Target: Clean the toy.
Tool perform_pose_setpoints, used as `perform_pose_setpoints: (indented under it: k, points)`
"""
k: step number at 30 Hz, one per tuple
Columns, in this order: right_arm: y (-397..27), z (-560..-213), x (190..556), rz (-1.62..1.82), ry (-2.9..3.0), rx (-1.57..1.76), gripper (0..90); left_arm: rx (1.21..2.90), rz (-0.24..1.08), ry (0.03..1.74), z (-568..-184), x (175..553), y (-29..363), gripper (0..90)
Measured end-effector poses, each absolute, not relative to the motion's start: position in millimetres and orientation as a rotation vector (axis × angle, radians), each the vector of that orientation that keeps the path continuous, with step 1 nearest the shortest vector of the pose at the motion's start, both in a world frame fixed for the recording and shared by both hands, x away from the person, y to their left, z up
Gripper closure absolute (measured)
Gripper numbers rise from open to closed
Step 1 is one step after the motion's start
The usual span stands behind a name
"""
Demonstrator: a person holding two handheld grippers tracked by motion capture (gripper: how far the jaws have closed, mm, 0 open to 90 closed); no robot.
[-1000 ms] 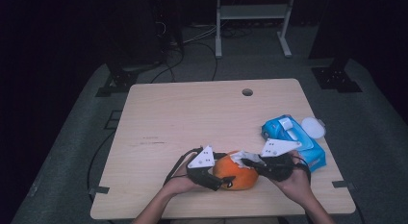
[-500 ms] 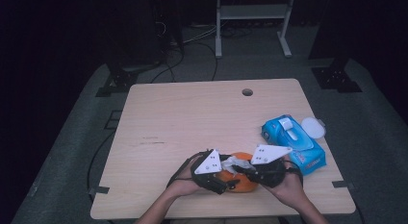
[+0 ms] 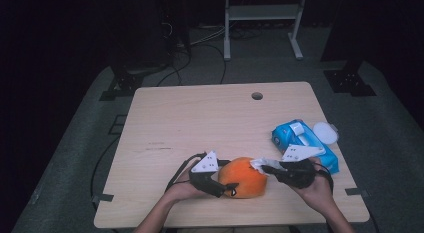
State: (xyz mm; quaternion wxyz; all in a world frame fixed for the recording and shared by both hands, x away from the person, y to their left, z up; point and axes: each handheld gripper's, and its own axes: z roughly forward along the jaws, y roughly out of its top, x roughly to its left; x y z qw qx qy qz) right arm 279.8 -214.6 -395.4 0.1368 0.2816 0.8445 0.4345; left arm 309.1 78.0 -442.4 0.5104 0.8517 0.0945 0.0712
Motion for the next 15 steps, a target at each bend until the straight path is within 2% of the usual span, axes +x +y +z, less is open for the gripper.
perform_pose_setpoints:
  k: [15]
  points:
    - [-210, -392, 277, 1.275, 2.466, 0.793, 82.7, 2.037, 0.149, 0.248, -446, 310, 81, 22.2]
